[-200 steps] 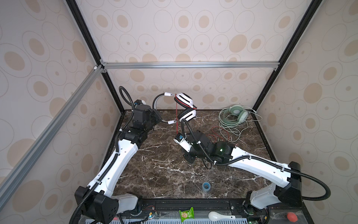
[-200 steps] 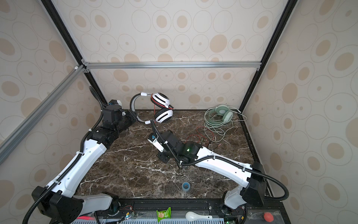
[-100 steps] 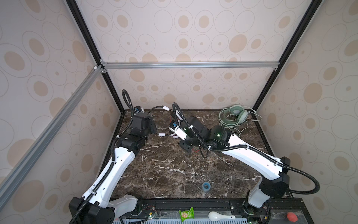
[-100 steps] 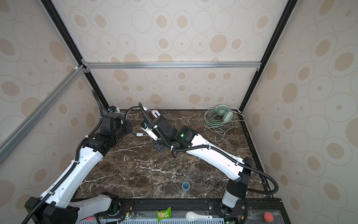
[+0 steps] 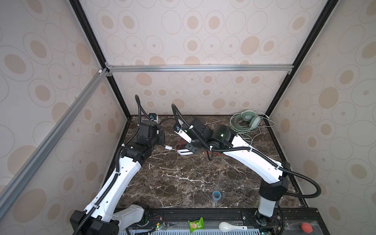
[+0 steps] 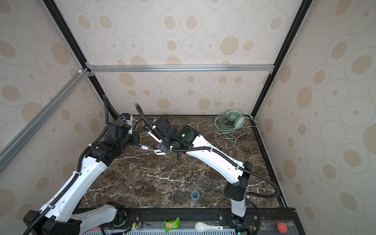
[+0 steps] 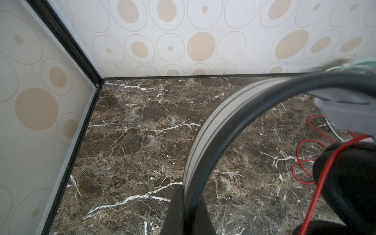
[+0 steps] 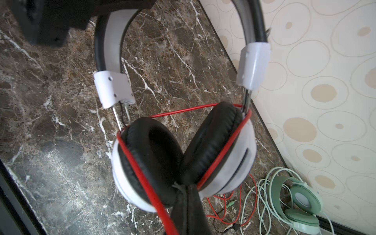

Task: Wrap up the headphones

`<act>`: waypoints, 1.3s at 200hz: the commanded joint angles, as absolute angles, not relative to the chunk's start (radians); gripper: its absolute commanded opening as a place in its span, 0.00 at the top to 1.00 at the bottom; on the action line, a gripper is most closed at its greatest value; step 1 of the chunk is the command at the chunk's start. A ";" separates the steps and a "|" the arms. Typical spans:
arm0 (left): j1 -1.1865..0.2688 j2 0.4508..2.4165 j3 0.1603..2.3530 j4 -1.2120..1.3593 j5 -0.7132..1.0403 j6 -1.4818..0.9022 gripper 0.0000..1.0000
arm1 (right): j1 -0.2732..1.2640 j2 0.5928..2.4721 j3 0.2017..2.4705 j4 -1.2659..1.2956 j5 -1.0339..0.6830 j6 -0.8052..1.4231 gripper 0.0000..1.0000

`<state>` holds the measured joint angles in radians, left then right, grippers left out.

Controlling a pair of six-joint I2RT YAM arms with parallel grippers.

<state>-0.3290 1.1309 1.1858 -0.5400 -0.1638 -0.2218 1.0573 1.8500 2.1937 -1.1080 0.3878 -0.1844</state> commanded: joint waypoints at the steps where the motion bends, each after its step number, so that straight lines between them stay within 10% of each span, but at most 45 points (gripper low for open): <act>1: -0.330 1.100 1.188 -0.538 -0.108 -0.117 1.00 | 1.043 1.852 2.249 -1.136 0.509 -0.171 1.00; 260: -0.329 1.054 1.212 -0.552 0.086 -0.037 1.00 | 0.884 1.776 2.127 -1.022 0.520 -0.161 0.91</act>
